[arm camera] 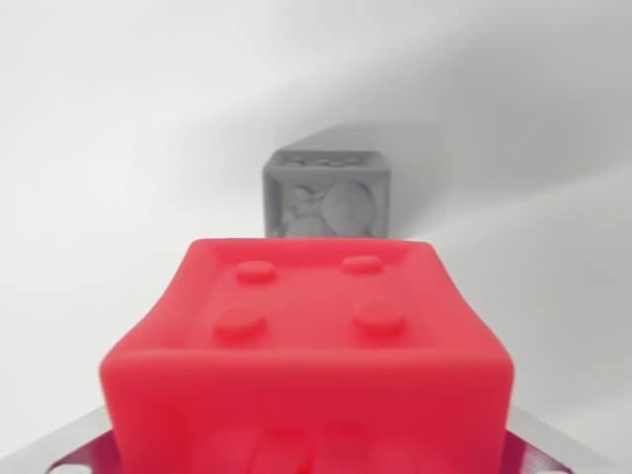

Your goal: Destack cube

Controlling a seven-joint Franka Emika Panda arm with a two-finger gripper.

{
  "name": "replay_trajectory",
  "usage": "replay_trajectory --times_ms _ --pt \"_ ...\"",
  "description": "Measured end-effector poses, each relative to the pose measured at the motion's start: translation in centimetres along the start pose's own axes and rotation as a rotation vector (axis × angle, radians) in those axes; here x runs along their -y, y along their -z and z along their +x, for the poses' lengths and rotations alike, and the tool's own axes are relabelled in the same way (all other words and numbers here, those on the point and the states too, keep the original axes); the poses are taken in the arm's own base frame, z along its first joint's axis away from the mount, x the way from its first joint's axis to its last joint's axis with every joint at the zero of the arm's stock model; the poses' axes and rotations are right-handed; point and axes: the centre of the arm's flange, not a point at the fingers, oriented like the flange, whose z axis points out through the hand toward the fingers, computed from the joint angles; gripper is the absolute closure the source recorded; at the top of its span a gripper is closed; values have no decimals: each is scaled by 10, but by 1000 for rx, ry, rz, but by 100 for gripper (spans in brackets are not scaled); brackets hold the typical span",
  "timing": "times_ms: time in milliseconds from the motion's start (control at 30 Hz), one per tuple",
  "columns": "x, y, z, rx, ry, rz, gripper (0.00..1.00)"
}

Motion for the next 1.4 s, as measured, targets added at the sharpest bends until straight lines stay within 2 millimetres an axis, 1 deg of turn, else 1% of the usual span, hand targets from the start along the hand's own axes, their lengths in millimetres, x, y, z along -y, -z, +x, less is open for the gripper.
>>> replay_trajectory --times_ms 367,433,667,1400 --pt "0 35 0 1 -1 3 100" --pt "1 37 0 -1 -4 6 100" --pt "8 28 -8 2 -11 -9 100" --pt "35 11 -34 -2 -39 -7 100"
